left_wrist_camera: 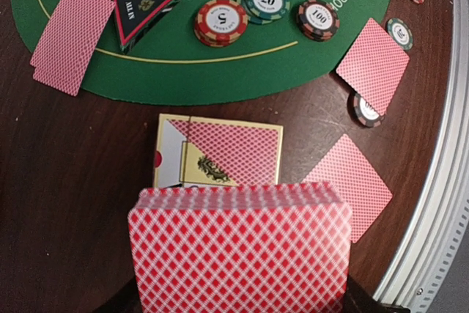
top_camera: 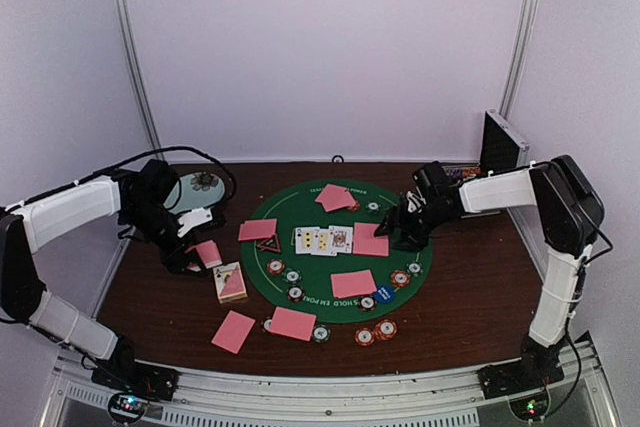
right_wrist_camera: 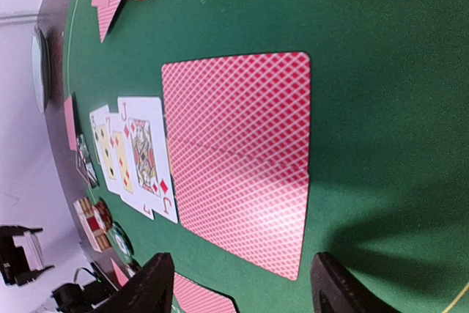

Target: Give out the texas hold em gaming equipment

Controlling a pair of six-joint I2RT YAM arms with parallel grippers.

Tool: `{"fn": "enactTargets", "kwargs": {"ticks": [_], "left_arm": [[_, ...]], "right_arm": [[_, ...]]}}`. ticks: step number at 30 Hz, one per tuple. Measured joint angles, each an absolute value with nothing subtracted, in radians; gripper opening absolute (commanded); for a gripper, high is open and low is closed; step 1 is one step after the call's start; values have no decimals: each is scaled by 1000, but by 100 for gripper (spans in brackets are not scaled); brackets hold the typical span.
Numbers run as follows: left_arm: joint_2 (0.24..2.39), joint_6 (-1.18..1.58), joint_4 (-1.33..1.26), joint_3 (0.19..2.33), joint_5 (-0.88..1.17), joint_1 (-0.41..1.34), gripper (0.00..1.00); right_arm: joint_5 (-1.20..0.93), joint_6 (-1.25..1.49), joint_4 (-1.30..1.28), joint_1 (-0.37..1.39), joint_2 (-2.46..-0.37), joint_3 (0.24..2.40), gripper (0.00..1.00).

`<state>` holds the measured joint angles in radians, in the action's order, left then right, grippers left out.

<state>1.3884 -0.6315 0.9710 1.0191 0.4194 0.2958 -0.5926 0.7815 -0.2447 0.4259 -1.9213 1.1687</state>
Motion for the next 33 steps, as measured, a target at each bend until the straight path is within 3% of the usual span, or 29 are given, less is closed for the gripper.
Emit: {"fn": "enactTargets", "kwargs": {"ticks": [3,7,21,29,33], "left_arm": [[1371,-657,957,979,415,262,0],[1348,-708,936,902,388,228,0],[1439,-815,801,777,310,189,1],[1519,-843,765,774,303,189,38],[1520,-844,758,774,301,195,50]], "right_arm": [[-568,762,-298,432,-1880,1172,87],[-545,751,-356,439,-1784,1182,94],[-514,766,-414,441,-1539,1177,96],[-505,796,-411,445,-1487,1103,97],[-498,809,-407,448,-1475,1089,97]]}}
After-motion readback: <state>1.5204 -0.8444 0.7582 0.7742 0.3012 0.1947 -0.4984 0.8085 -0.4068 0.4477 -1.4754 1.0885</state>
